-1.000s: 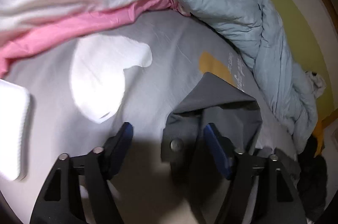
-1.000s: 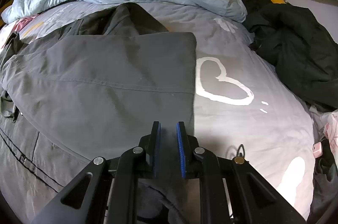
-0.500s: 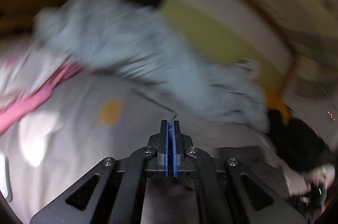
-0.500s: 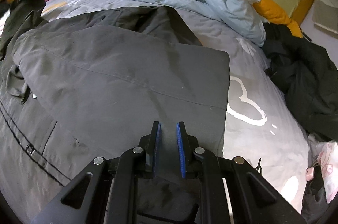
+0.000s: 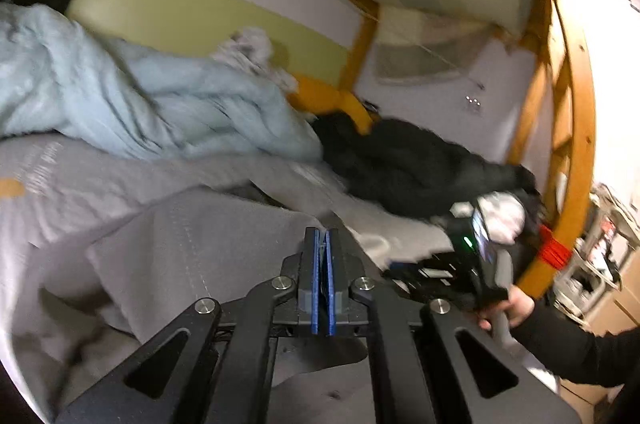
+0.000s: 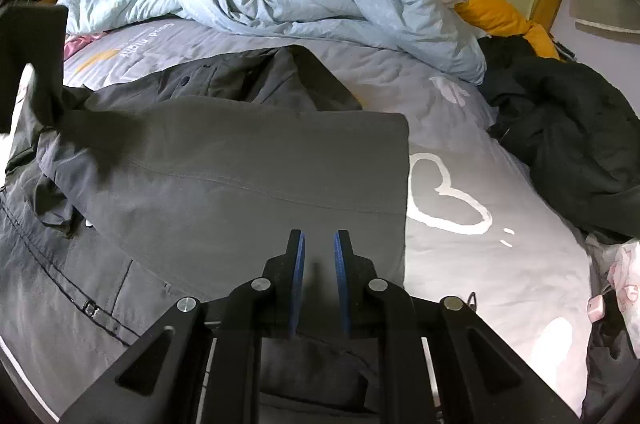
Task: Fold large clothes
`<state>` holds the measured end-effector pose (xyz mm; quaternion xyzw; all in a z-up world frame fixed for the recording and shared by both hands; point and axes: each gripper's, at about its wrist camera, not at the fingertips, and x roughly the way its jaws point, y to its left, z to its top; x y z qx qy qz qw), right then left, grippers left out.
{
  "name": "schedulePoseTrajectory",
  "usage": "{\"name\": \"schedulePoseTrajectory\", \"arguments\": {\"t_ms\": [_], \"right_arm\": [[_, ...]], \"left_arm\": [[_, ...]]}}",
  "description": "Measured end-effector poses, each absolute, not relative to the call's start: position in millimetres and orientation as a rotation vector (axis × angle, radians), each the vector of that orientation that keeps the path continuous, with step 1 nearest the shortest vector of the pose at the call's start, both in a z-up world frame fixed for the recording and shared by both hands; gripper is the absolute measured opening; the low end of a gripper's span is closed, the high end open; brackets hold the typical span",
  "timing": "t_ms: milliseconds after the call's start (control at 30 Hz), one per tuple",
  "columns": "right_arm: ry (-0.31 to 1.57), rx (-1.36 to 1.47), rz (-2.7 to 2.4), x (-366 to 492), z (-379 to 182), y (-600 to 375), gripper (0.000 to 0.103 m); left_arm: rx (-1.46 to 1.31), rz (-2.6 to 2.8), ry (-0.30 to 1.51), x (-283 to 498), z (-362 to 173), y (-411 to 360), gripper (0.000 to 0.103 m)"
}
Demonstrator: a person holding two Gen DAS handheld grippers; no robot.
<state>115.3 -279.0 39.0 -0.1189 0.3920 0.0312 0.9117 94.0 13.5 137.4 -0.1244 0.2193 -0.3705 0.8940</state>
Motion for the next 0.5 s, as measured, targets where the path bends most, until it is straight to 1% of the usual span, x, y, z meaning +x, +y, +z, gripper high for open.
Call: {"name": "schedulePoseTrajectory", "arguments": {"t_ms": [67, 167, 233, 267, 300, 333, 400, 467, 500], "right_arm": [[0.81, -0.241, 0.068, 115, 39, -279, 0.016], [0.819, -0.237, 0.073, 115, 38, -279, 0.016], [0.825, -0.234, 0.066, 117, 37, -280, 0.016], [0.827, -0.23, 0.062, 117, 36, -280, 0.016], [0.828, -0.226, 0.062, 117, 36, -280, 0.016], [0.829, -0.226, 0.066, 117, 36, -279, 0.016], [0.822, -0.236, 0.066, 116, 35, -277, 0.016], [0.812, -0.252, 0.071, 114, 35, -273, 0.017], [0.808, -0.258, 0.075, 114, 35, -270, 0.017]], "left_arm": [[-0.236, -0.8, 0.495, 96, 126, -6, 0.002], [-0.125, -0.711, 0.554, 109, 102, -30, 0.007], [-0.121, -0.657, 0.582, 111, 86, -24, 0.007], [-0.136, -0.637, 0.598, 115, 81, -18, 0.011], [-0.146, -0.623, 0.61, 116, 78, -13, 0.018], [-0.156, -0.608, 0.615, 115, 78, -7, 0.022], [-0.165, -0.573, 0.588, 105, 80, 4, 0.037], [-0.166, -0.526, 0.559, 95, 87, 24, 0.042], [-0.166, -0.492, 0.555, 90, 89, 33, 0.043]]}}
